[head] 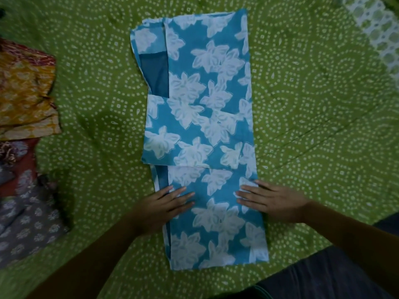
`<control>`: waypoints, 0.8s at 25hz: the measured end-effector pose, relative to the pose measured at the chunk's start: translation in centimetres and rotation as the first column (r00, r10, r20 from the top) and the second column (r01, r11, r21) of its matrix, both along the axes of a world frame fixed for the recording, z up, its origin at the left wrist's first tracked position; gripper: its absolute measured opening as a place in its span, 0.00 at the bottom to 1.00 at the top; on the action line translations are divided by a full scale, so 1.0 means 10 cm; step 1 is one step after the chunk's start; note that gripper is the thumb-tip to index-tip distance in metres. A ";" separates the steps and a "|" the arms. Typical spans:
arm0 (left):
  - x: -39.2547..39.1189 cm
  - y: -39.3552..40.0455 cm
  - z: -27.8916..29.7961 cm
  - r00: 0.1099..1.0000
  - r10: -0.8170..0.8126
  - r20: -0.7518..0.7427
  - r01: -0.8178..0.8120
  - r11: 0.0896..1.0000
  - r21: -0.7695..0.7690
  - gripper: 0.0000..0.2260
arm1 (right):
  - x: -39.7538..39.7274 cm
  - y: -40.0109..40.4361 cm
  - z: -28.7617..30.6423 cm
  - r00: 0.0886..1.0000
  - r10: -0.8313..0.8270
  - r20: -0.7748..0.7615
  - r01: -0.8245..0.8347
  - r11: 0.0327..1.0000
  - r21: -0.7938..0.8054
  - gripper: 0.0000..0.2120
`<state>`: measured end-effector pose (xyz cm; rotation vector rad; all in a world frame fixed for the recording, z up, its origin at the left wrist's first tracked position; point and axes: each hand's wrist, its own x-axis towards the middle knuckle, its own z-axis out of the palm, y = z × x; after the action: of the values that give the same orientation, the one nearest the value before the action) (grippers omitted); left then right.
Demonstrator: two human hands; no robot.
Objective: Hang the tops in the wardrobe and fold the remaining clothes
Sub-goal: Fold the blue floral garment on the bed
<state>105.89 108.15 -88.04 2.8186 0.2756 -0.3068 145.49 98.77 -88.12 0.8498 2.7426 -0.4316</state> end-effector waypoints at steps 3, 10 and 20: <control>0.21 -0.05 0.00 0.972 0.218 0.090 -0.198 0.961 -0.192 0.24 | -0.16 0.15 -0.02 0.979 -0.147 -0.143 0.127 0.982 -0.140 0.28; 0.42 0.63 -0.10 0.019 0.803 -0.596 -0.682 -0.426 -0.594 0.28 | -0.33 1.03 0.29 -0.100 -0.940 0.325 0.433 -0.335 -0.836 0.19; 0.39 0.30 0.62 -0.011 0.722 -0.692 -0.617 -0.549 -0.564 0.15 | -0.67 0.46 0.56 -0.244 -0.873 0.422 0.338 -0.484 -0.807 0.14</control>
<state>109.80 111.12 -81.80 0.7321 1.5313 0.1194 138.78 103.41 -82.51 2.5711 0.5193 -2.3919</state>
